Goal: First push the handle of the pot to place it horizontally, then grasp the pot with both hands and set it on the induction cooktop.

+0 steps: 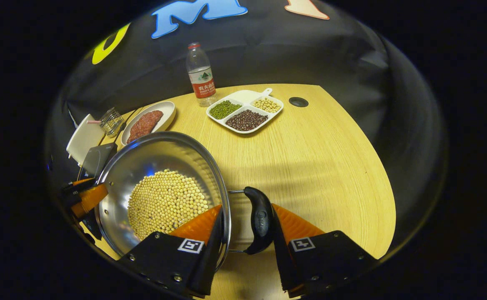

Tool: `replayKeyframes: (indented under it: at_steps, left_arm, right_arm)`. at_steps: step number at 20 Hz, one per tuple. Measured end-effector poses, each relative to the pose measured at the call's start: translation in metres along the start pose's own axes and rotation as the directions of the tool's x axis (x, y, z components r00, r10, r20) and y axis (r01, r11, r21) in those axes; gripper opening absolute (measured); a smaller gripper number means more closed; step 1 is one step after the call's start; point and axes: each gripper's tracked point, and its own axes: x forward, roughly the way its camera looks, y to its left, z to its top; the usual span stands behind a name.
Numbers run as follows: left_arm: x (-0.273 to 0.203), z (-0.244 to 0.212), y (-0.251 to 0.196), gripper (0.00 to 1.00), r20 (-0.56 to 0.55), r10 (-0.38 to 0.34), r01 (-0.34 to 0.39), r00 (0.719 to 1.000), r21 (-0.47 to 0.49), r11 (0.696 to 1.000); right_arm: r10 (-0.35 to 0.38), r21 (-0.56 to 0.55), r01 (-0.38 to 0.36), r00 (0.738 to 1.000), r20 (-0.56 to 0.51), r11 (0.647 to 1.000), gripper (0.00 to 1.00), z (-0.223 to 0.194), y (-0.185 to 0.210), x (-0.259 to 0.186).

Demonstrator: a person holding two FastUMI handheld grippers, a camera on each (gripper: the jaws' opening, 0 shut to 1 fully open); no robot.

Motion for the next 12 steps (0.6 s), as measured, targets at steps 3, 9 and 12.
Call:
replayKeyframes:
  at_steps: [3,9,12]
  left_arm:
    - [-0.001,0.001,0.000,0.63,0.010,-0.006,0.006,1.000,0.009,1.000]
    - [0.000,0.000,0.001,0.59,-0.002,-0.018,0.018,1.000,0.034,0.999]
    - [-0.006,-0.002,0.005,0.59,-0.013,-0.034,0.034,0.999,0.002,0.999]
  right_arm:
    - [0.005,-0.006,-0.005,1.000,-0.005,1.000,0.51,-0.001,0.003,-0.001]
    - [-0.027,-0.040,0.027,1.000,0.010,0.999,0.53,0.005,0.004,-0.006]
    - [-0.042,-0.059,0.043,0.999,0.021,0.997,0.52,0.006,0.009,-0.014]
